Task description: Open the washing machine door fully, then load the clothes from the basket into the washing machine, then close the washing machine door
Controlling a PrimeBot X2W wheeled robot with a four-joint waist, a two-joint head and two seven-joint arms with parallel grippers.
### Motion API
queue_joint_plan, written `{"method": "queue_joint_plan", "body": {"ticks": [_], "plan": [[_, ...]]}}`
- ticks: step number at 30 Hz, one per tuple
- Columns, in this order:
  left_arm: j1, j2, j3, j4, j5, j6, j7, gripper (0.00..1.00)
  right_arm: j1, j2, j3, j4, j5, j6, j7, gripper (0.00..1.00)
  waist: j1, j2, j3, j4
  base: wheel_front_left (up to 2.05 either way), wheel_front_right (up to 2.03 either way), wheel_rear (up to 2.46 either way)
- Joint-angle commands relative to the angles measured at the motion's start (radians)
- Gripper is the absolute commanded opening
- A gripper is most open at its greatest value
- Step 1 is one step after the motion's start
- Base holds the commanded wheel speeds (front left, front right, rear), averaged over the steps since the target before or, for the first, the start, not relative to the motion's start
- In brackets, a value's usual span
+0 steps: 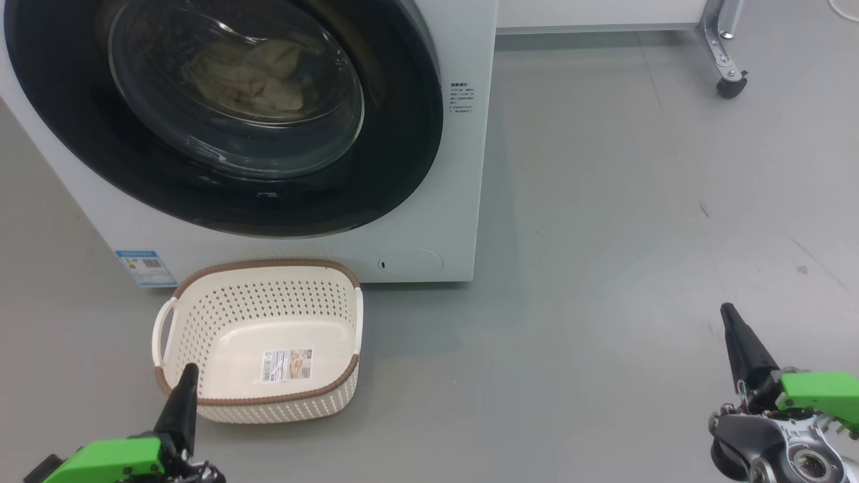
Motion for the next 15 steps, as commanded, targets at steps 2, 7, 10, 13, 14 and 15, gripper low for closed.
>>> {"method": "queue_joint_plan", "body": {"ticks": [2, 7, 10, 13, 14, 15], "plan": [[-0.051, 0.009, 0.036, -0.037, -0.005, -0.007, 0.008, 0.0, -0.054, -0.012, 0.016, -0.031, -0.007, -0.001, 0.011, 0.0, 0.0, 0.0, 0.0, 0.0, 0.0, 0.0, 0.0], [-0.051, 0.008, 0.036, -0.037, -0.005, -0.007, 0.008, 0.0, -0.054, -0.011, 0.015, -0.031, -0.008, -0.001, 0.012, 0.0, 0.0, 0.0, 0.0, 0.0, 0.0, 0.0, 0.0], [-0.051, 0.008, 0.036, -0.037, -0.005, -0.007, 0.008, 0.0, -0.054, -0.01, 0.015, -0.031, -0.008, -0.001, 0.013, 0.0, 0.0, 0.0, 0.0, 0.0, 0.0, 0.0, 0.0], [-0.051, 0.008, 0.036, -0.037, -0.005, -0.007, 0.008, 0.0, -0.054, -0.01, 0.014, -0.031, -0.009, -0.001, 0.013, 0.0, 0.0, 0.0, 0.0, 0.0, 0.0, 0.0, 0.0], [-0.051, 0.008, 0.036, -0.037, -0.005, -0.007, 0.008, 0.0, -0.054, -0.01, 0.014, -0.031, -0.009, -0.001, 0.013, 0.0, 0.0, 0.0, 0.0, 0.0, 0.0, 0.0, 0.0], [-0.051, 0.008, 0.036, -0.037, -0.005, -0.007, 0.008, 0.0, -0.054, -0.01, 0.014, -0.031, -0.009, -0.001, 0.013, 0.0, 0.0, 0.0, 0.0, 0.0, 0.0, 0.0, 0.0]]}}
